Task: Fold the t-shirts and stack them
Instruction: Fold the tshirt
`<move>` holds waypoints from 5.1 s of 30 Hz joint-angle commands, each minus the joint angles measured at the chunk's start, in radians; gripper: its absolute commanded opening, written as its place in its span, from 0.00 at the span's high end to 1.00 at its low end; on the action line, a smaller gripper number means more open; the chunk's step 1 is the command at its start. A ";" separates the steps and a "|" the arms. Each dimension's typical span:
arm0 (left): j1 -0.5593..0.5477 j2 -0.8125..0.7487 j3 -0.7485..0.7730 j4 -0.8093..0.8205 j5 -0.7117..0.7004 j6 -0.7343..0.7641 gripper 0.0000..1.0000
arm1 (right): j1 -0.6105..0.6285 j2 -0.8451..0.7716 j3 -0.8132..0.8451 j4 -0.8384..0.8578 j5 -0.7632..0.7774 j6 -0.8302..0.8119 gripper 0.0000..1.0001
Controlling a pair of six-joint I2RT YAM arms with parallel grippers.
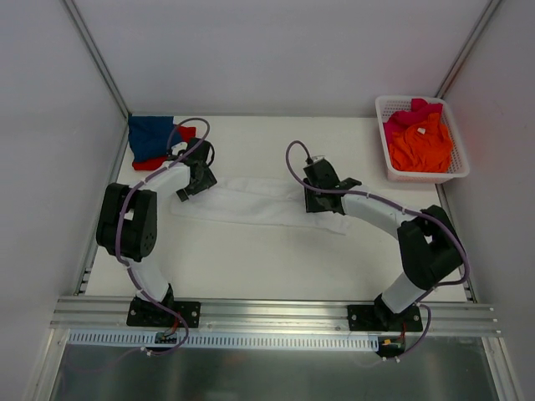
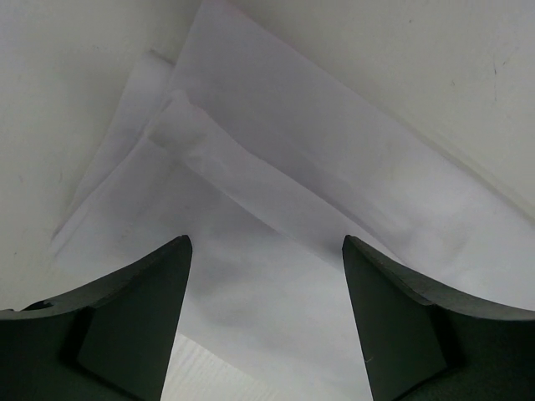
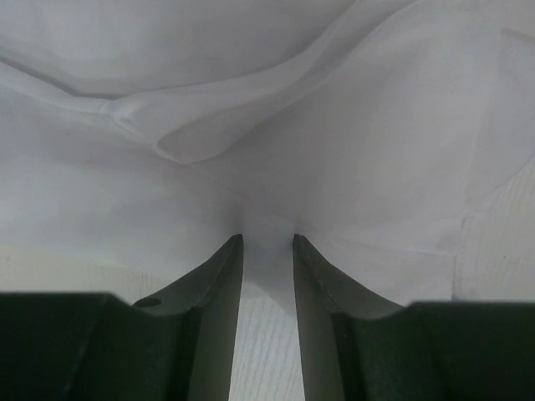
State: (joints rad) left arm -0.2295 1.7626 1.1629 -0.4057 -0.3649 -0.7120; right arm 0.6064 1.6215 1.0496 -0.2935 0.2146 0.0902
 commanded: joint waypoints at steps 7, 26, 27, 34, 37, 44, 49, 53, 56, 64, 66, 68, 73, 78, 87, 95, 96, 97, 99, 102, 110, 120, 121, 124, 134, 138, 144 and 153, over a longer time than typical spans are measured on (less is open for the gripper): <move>-0.024 0.003 0.009 -0.022 -0.006 0.042 0.26 | 0.023 0.038 -0.046 0.016 -0.081 0.045 0.65; -0.053 -0.067 -0.068 -0.028 -0.008 0.170 0.22 | 0.023 0.037 -0.057 -0.004 -0.149 0.039 0.59; -0.053 -0.078 -0.060 -0.030 0.000 0.180 0.22 | 0.023 0.040 -0.057 -0.003 -0.152 0.040 0.59; -0.074 -0.262 -0.026 -0.030 0.049 0.243 0.21 | 0.023 0.058 -0.060 0.010 -0.162 0.048 0.59; -0.079 -0.287 -0.038 -0.028 0.052 0.276 0.19 | 0.023 0.063 -0.060 0.013 -0.164 0.048 0.59; -0.087 -0.224 -0.103 -0.030 0.112 0.342 0.18 | 0.023 0.063 -0.057 0.016 -0.173 0.048 0.59; -0.091 -0.169 -0.137 -0.030 0.121 0.355 0.18 | 0.023 0.055 -0.057 0.014 -0.173 0.045 0.59; -0.090 -0.105 -0.140 -0.031 0.132 0.394 0.18 | 0.021 0.052 -0.059 0.014 -0.179 0.046 0.59; -0.090 -0.063 -0.135 -0.033 0.147 0.404 0.17 | 0.020 0.051 -0.059 0.014 -0.182 0.048 0.59; -0.088 0.003 -0.112 -0.038 0.169 0.433 0.18 | 0.020 0.044 -0.063 0.011 -0.198 0.048 0.59; -0.087 0.009 -0.104 -0.044 0.176 0.430 0.18 | 0.018 0.047 -0.059 0.008 -0.204 0.049 0.59; -0.087 0.011 -0.100 -0.054 0.182 0.416 0.16 | 0.016 0.049 -0.054 0.005 -0.202 0.051 0.59; -0.080 0.009 -0.095 -0.078 0.240 0.367 0.18 | 0.000 0.071 -0.007 -0.036 -0.204 0.036 0.59; -0.082 0.014 -0.112 -0.078 0.326 0.293 0.19 | -0.039 0.089 0.042 -0.064 -0.241 0.006 0.59; -0.088 -0.072 -0.224 -0.074 0.320 0.146 0.19 | -0.112 0.169 0.173 -0.128 -0.270 -0.069 0.58; -0.103 -0.158 -0.292 -0.062 0.310 0.086 0.19 | -0.126 0.199 0.219 -0.151 -0.319 -0.081 0.58; -0.103 -0.158 -0.287 -0.064 0.311 0.092 0.19 | -0.126 0.189 0.210 -0.151 -0.308 -0.081 0.57; -0.103 -0.155 -0.286 -0.064 0.313 0.094 0.19 | -0.125 0.166 0.204 -0.156 -0.298 -0.081 0.55; -0.105 -0.143 -0.276 -0.064 0.316 0.095 0.19 | -0.123 0.152 0.207 -0.196 -0.252 -0.131 0.50; -0.103 -0.120 -0.269 -0.062 0.317 0.095 0.19 | -0.115 0.144 0.219 -0.262 -0.172 -0.167 0.45; -0.108 -0.118 -0.278 -0.051 0.322 0.091 0.19 | -0.109 0.167 0.136 -0.247 -0.184 -0.179 0.45; -0.126 -0.143 -0.321 -0.044 0.331 0.048 0.19 | -0.109 0.228 0.191 -0.249 -0.193 -0.194 0.45; -0.129 -0.146 -0.327 -0.041 0.333 0.039 0.19 | -0.111 0.244 0.205 -0.259 -0.193 -0.199 0.45; -0.146 -0.163 -0.356 -0.022 0.336 0.000 0.19 | -0.112 0.278 0.268 -0.283 -0.192 -0.211 0.45; -0.232 -0.195 -0.445 0.015 0.330 -0.164 0.19 | -0.143 0.380 0.470 -0.343 -0.204 -0.239 0.45; -0.283 -0.216 -0.479 0.019 0.308 -0.228 0.19 | -0.158 0.438 0.555 -0.364 -0.204 -0.251 0.45; -0.350 -0.222 -0.520 0.022 0.285 -0.306 0.19 | -0.178 0.509 0.662 -0.392 -0.256 -0.253 0.45; -0.370 -0.200 -0.499 0.021 0.288 -0.313 0.19 | -0.186 0.555 0.648 -0.401 -0.284 -0.259 0.44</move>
State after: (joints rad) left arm -0.5709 1.4681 0.7376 -0.2649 -0.1608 -0.9726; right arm 0.4255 2.1464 1.6718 -0.6456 -0.0353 -0.1490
